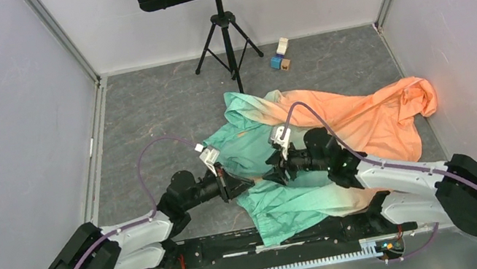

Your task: Zip up the jacket

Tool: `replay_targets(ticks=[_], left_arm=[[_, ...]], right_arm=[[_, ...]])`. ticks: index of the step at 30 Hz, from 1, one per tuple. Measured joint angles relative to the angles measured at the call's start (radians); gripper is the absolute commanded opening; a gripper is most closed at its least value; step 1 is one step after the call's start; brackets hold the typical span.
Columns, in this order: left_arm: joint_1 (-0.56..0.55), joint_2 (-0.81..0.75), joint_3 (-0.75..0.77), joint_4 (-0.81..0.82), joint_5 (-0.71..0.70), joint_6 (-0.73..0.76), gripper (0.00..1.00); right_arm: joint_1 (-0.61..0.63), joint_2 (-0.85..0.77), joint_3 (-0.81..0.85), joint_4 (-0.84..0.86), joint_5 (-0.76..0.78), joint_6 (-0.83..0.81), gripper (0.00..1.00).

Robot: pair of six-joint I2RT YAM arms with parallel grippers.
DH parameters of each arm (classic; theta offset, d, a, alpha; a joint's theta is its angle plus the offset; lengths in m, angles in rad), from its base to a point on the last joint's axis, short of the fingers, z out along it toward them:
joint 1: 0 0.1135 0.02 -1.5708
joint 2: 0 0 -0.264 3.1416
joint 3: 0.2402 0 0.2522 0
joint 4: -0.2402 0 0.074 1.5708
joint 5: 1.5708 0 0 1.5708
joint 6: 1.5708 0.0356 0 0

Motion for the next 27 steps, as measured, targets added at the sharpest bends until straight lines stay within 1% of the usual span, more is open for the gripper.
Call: replay_targets(ticks=[2, 5, 7, 11, 15, 17, 18, 20, 23, 24, 25, 27], left_arm=[[0.000, -0.001, -0.004, 0.043, 0.053, 0.068, 0.02], [0.000, -0.013, -0.009, 0.098, 0.114, 0.153, 0.02], [0.000, -0.030, -0.016, 0.128, 0.149, 0.204, 0.02], [0.000, -0.043, -0.030, 0.185, 0.194, 0.266, 0.02], [0.000, -0.026, -0.043, 0.256, 0.233, 0.283, 0.02], [0.000, -0.001, -0.044, 0.295, 0.251, 0.283, 0.02], [0.000, 0.008, -0.046, 0.311, 0.255, 0.283, 0.02], [0.000, 0.027, -0.050, 0.349, 0.260, 0.283, 0.02], [0.000, 0.044, -0.051, 0.393, 0.266, 0.282, 0.02], [0.000, 0.046, -0.052, 0.402, 0.268, 0.282, 0.02], [0.000, 0.047, -0.055, 0.413, 0.267, 0.282, 0.02], [0.000, 0.047, -0.058, 0.425, 0.258, 0.282, 0.06]], right_arm=[[-0.053, 0.026, 0.017, 0.000, -0.163, -0.019, 0.61], [-0.100, 0.077, 0.022, 0.053, -0.386, -0.017, 0.62], [-0.111, 0.114, 0.030, 0.068, -0.488, -0.026, 0.63], [-0.111, 0.143, 0.050, 0.056, -0.613, -0.073, 0.65], [-0.111, 0.143, 0.055, 0.074, -0.668, -0.085, 0.62], [-0.111, 0.150, 0.069, 0.080, -0.691, -0.087, 0.57], [-0.111, 0.158, 0.078, 0.086, -0.698, -0.087, 0.53], [-0.111, 0.177, 0.092, 0.099, -0.706, -0.087, 0.41], [-0.112, 0.201, 0.099, 0.110, -0.708, -0.080, 0.21], [-0.111, 0.203, 0.099, 0.109, -0.705, -0.078, 0.10], [-0.111, 0.203, 0.099, 0.114, -0.703, -0.074, 0.02], [-0.111, 0.200, 0.098, 0.123, -0.697, -0.068, 0.00]])
